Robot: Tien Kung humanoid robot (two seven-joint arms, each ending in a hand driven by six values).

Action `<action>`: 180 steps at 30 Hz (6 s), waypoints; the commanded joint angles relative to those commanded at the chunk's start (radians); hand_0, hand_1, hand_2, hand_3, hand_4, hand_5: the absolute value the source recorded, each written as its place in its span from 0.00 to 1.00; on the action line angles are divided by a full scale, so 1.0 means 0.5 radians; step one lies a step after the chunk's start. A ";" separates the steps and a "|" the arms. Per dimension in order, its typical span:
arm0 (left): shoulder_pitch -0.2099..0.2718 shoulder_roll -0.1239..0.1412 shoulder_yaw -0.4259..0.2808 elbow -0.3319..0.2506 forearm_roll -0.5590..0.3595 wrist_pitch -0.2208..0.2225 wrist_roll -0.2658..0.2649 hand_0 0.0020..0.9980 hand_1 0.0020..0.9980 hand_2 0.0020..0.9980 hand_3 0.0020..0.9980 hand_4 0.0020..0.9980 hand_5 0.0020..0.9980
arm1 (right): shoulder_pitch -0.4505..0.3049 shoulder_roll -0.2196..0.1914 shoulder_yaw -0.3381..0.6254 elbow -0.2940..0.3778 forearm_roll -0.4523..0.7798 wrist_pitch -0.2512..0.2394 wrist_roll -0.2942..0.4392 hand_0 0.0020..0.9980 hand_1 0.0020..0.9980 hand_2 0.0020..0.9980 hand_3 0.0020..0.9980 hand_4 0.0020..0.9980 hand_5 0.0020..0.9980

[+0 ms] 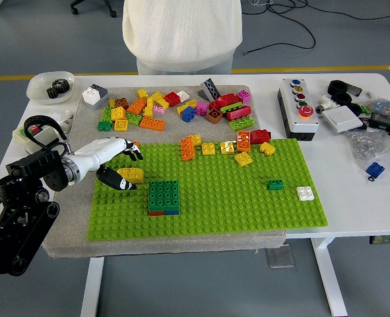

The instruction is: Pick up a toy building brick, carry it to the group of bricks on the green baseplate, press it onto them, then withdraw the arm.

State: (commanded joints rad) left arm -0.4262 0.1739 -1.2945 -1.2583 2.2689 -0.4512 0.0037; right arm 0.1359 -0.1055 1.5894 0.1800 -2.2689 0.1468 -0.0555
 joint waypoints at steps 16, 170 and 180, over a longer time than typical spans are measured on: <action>-0.026 -0.009 0.010 0.110 0.000 0.077 -0.011 1.00 0.78 0.59 0.58 0.85 0.14 | 0.003 -0.001 0.002 0.000 0.000 -0.001 0.002 0.75 0.64 0.72 0.63 0.89 0.47; 0.316 -0.017 0.201 -0.789 -0.080 0.079 0.348 1.00 0.61 0.45 0.52 0.84 0.00 | -0.009 -0.054 0.071 0.000 0.000 0.001 -0.029 0.75 0.64 0.72 0.64 0.89 0.49; 0.313 -0.040 0.240 -0.742 -0.111 0.149 0.353 1.00 0.61 0.45 0.52 0.84 0.00 | -0.010 -0.054 0.056 0.000 0.000 0.005 -0.025 0.75 0.64 0.72 0.64 0.89 0.48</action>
State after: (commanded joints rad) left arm -0.2697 0.1538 -1.1745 -1.6291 2.2133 -0.3768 0.1804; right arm 0.1309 -0.1327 1.6175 0.1800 -2.2689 0.1493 -0.0682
